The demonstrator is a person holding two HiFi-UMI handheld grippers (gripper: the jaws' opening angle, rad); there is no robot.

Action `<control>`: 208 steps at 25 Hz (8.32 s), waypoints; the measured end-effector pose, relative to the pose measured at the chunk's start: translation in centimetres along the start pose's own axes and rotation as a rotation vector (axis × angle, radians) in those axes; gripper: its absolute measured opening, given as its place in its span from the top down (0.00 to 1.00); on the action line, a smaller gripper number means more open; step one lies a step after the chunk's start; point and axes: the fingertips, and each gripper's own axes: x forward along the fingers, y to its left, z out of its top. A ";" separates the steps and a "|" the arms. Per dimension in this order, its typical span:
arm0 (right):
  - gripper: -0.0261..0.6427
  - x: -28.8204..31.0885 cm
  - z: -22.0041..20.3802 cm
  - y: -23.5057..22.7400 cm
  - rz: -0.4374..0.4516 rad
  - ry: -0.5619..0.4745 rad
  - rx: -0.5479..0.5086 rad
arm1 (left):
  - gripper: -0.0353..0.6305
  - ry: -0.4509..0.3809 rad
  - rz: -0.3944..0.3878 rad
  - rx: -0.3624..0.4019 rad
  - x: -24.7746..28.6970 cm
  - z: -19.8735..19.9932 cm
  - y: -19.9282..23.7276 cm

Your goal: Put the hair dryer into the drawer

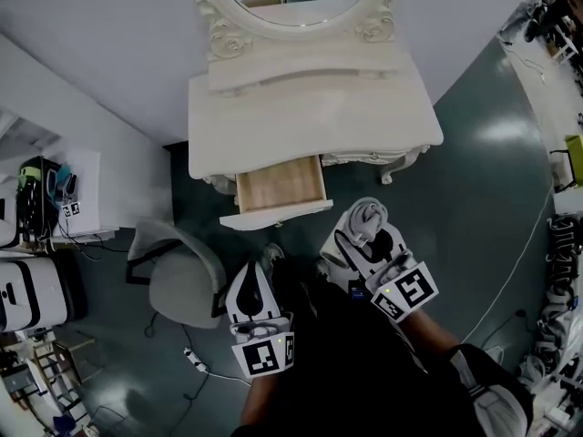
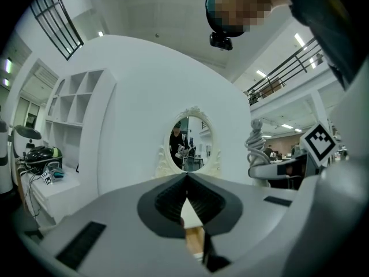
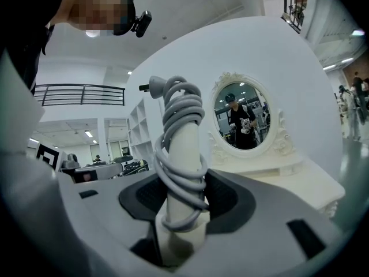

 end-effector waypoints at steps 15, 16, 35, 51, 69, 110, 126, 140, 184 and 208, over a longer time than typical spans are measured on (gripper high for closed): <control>0.66 8.3 -1.5 -1.0 0.009 0.042 -0.061 | 0.91 0.015 -0.007 -0.013 6.1 -1.4 5.3; 0.66 8.9 -1.7 -1.0 0.014 0.048 -0.069 | 0.91 0.015 -0.005 -0.015 6.5 -1.4 5.7; 0.66 18.5 -8.9 -2.7 0.069 0.162 -0.261 | 0.91 0.065 -0.003 -0.026 11.7 -7.8 11.2; 0.66 23.0 -17.1 -4.4 0.160 0.413 -0.534 | 0.91 0.112 -0.041 -0.084 15.3 -10.9 11.7; 0.66 24.7 -28.0 -5.5 0.261 0.635 -0.620 | 0.91 0.155 -0.071 -0.105 18.2 -13.3 12.8; 0.66 25.8 -43.8 -8.9 0.338 1.271 -0.681 | 0.91 0.244 -0.086 -0.144 20.5 -18.1 17.0; 0.66 26.4 -46.6 -9.5 0.330 1.406 -0.696 | 0.91 0.250 -0.080 -0.158 20.2 -19.1 17.7; 0.66 26.6 -48.2 -9.4 0.315 1.462 -0.739 | 0.91 0.270 -0.081 -0.159 19.5 -20.0 18.2; 0.63 26.7 -41.4 -7.5 0.220 1.403 -0.537 | 0.91 0.212 -0.152 -0.175 20.6 -15.4 18.3; 0.90 26.4 -24.8 -6.3 0.001 0.883 -0.136 | 0.91 0.138 -0.161 -0.128 21.2 -6.6 15.0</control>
